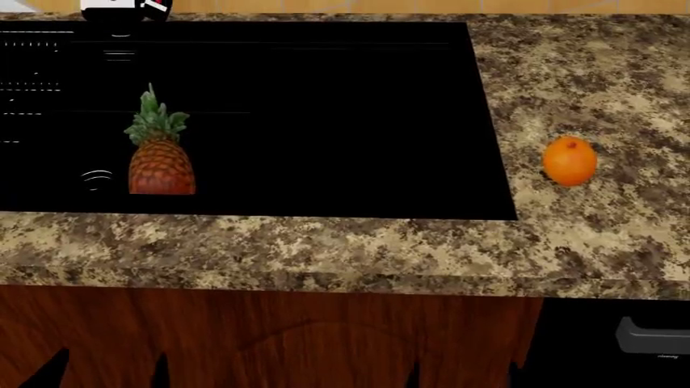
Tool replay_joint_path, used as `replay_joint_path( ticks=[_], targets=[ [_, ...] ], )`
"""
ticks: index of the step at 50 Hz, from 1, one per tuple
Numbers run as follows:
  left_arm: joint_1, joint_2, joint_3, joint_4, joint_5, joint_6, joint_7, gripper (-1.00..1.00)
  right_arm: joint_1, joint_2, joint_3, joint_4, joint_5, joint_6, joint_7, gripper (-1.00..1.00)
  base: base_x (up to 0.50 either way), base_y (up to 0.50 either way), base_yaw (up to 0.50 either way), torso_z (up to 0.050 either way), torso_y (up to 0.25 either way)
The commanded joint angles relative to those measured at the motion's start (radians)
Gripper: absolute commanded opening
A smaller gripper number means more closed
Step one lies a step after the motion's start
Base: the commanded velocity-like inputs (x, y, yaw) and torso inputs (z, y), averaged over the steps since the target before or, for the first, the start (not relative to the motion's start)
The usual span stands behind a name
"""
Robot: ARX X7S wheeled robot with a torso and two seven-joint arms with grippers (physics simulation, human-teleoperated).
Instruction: Turn the sink spout to the left.
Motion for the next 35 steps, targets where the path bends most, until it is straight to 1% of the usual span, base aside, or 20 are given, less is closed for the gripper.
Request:
replay_joint_path(
  ticks=[1, 2, 3, 8, 17, 19, 20, 23, 28, 35],
  targets=[
    [-0.014, -0.031, 0.0, 0.158, -0.011, -0.125, -0.038, 1.0, 0.018, 0.038, 0.005, -0.194, 0.009, 0.151, 0.017, 1.0, 0.0, 0.0, 0.0, 0.0, 0.0],
    [-0.014, -0.025, -0.015, 0.179, -0.059, -0.152, -0.03, 1.0, 0.024, 0.044, 0.001, -0.201, 0.006, 0.168, 0.015, 1.0, 0.0, 0.0, 0.0, 0.0, 0.0],
    [-0.017, -0.041, -0.001, 0.22, -0.015, -0.169, -0.049, 1.0, 0.03, 0.05, 0.004, -0.214, 0.006, 0.182, 0.015, 1.0, 0.0, 0.0, 0.0, 0.0, 0.0],
    [-0.06, -0.061, -0.012, 0.318, -0.041, -0.262, -0.058, 1.0, 0.057, 0.065, 0.022, -0.298, 0.017, 0.258, 0.026, 1.0, 0.0, 0.0, 0.0, 0.0, 0.0],
    [-0.163, -0.09, -0.031, 0.393, -0.068, -0.377, -0.074, 1.0, 0.13, 0.096, 0.04, -0.394, 0.019, 0.358, 0.034, 1.0, 0.0, 0.0, 0.0, 0.0, 0.0],
    [-0.187, -0.098, -0.038, 0.429, -0.077, -0.418, -0.081, 1.0, 0.142, 0.1, 0.055, -0.408, 0.024, 0.382, 0.04, 1.0, 0.0, 0.0, 0.0, 0.0, 0.0],
    [-0.201, -0.105, -0.041, 0.449, -0.081, -0.438, -0.082, 1.0, 0.144, 0.084, 0.092, -0.396, 0.057, 0.384, 0.047, 1.0, 0.0, 0.0, 0.0, 0.0, 0.0],
    [-0.227, -0.114, -0.056, 0.468, -0.088, -0.468, -0.091, 1.0, 0.157, 0.103, 0.093, -0.422, 0.05, 0.401, 0.044, 1.0, 0.0, 0.0, 0.0, 0.0, 0.0],
    [-0.267, -0.132, -0.067, 0.482, -0.093, -0.497, -0.092, 1.0, 0.226, 0.13, 0.107, -0.444, 0.055, 0.463, 0.042, 1.0, 0.0, 0.0, 0.0, 0.0, 0.0],
    [-0.318, -0.15, -0.085, 0.507, -0.106, -0.547, -0.102, 1.0, 0.314, 0.16, 0.108, -0.425, 0.045, 0.509, 0.039, 1.0, 0.0, 0.0, 0.0, 0.0, 0.0]
  ],
)
